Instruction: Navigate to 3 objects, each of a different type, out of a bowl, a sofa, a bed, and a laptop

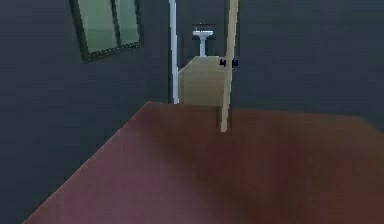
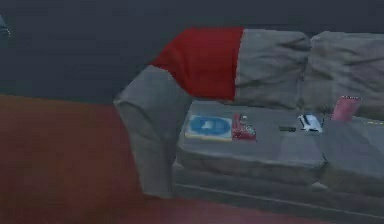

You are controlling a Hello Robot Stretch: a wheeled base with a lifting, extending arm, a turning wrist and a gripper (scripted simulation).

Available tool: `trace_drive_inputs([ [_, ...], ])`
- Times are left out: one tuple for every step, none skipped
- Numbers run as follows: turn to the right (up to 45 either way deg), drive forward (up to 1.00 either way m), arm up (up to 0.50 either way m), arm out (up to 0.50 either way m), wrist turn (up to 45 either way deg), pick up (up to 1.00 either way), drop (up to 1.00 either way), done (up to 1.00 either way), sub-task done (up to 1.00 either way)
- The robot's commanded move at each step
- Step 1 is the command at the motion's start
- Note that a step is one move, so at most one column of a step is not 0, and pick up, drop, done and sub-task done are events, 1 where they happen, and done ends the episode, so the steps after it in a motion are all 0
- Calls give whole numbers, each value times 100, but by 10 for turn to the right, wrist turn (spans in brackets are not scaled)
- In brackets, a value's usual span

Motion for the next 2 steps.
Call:
trace_drive_inputs([
  [0, 100, 0, 0, 0, 0, 0, 0, 0],
  [0, 100, 0, 0, 0, 0, 0, 0, 0],
])
